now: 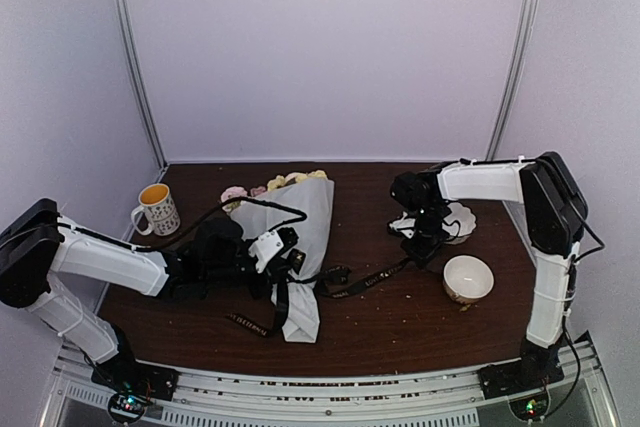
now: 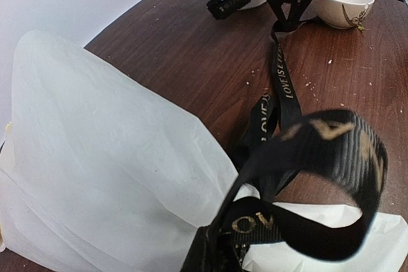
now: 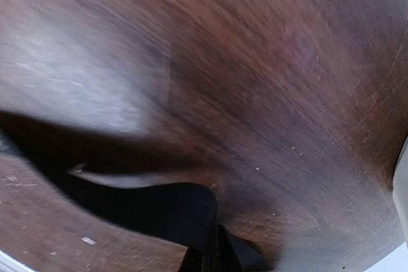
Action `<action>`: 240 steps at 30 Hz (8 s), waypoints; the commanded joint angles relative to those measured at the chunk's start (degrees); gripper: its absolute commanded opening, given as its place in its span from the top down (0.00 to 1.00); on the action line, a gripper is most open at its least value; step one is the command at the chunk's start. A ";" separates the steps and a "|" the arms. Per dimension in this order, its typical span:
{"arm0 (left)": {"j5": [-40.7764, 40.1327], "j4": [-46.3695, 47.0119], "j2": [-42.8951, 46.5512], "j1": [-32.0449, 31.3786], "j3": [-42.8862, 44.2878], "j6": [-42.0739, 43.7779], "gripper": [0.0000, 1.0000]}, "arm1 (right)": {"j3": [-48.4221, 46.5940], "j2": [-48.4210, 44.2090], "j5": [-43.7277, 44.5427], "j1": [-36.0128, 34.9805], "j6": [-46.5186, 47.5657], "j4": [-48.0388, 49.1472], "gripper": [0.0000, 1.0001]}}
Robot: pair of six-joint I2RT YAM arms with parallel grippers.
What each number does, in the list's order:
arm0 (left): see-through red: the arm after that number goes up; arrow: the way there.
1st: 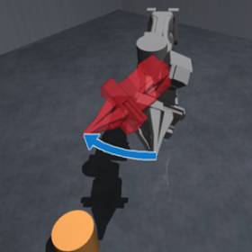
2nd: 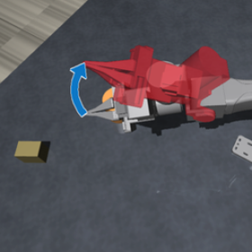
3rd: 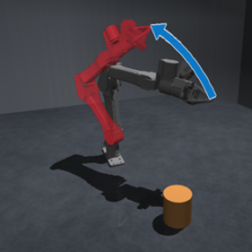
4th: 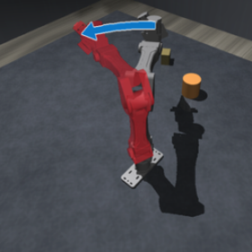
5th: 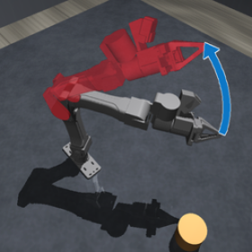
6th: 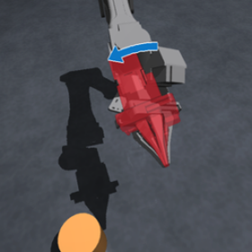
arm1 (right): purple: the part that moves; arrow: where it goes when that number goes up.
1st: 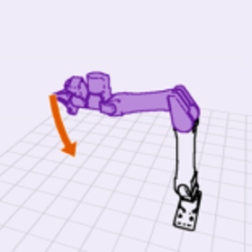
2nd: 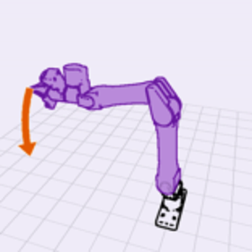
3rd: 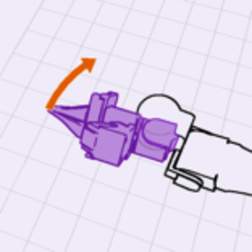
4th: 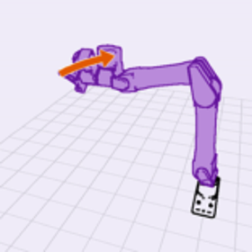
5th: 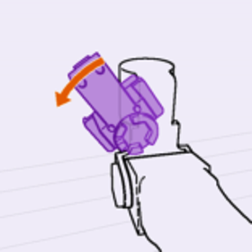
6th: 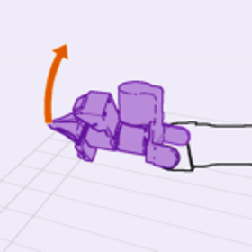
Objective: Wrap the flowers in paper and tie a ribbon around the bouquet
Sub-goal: Place the right side of the half-tied ribbon at the center of the board, then pass from the left arm to the right, then pick up the right side of the half-tied ribbon from the center of the board, then place the right side of the half-tied ribbon at the center of the board, then pick up the right side of the half-tied ribbon from the center of the board.
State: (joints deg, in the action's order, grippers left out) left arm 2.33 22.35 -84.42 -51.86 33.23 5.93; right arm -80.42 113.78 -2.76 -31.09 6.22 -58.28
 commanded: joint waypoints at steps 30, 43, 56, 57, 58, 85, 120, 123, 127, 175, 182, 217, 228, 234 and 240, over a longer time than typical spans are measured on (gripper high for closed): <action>-2.91 3.75 1.81 -4.01 -0.28 1.82 1.00 | -52.86 7.55 -14.56 -25.86 -19.65 23.01 0.67; -1.50 9.35 1.59 -4.13 -1.68 -1.81 1.00 | -43.34 0.27 -15.15 -20.49 -11.86 18.68 0.25; 0.06 10.87 0.92 -3.87 -2.21 -3.75 1.00 | 12.17 -20.85 -41.20 -19.50 -5.88 56.70 0.34; -0.03 10.92 1.01 -3.87 -2.27 -3.80 1.00 | 12.92 -20.53 -41.34 -20.17 -5.25 57.37 0.33; -0.12 10.96 1.01 -3.87 -2.41 -3.80 1.00 | 13.52 -20.22 -41.54 -20.70 -5.03 58.52 0.31; -1.03 5.00 2.42 -3.69 -1.16 -5.30 0.85 | 10.51 -14.84 -37.07 -21.75 -5.27 57.96 1.00; -9.29 -32.95 25.50 18.38 -4.88 -30.67 0.46 | 6.21 -12.33 -34.53 -21.64 -8.15 55.07 1.00; -11.31 -33.25 27.94 18.28 -4.56 -29.61 0.45 | 5.82 -12.20 -34.35 -21.57 -8.09 54.49 1.00; -11.57 -37.18 24.96 18.54 -3.15 -28.65 0.54 | 5.92 -12.14 -34.30 -21.58 -8.23 54.71 1.00; 13.73 -35.31 22.97 -12.04 7.31 -9.86 1.00 | 3.17 -9.37 -31.54 -20.00 -12.71 54.18 1.00; 14.47 -37.90 22.05 -12.04 8.75 -7.73 0.43 | 2.62 -9.40 -30.84 -20.00 -13.03 53.51 1.00; -9.98 -41.32 25.16 23.75 1.97 -33.60 0.29 | 1.30 -8.28 -31.12 -20.02 -12.68 51.42 1.00; -6.26 -36.35 -8.30 28.50 17.50 -31.48 0.32 | 2.51 -8.55 -30.36 -20.13 -12.46 51.29 1.00; -6.31 -37.77 -16.00 28.49 20.61 -31.93 0.44 | 2.57 -9.00 -30.40 -20.09 -12.20 51.25 1.00; -2.95 -36.32 -13.73 28.16 18.49 -30.51 1.00 | 2.07 -8.71 -30.46 -20.07 -12.10 51.27 1.00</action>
State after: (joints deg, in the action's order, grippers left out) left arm -3.64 -15.07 -99.81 -23.62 52.93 -25.67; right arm -78.11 104.90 -34.02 -51.24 -6.20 -7.20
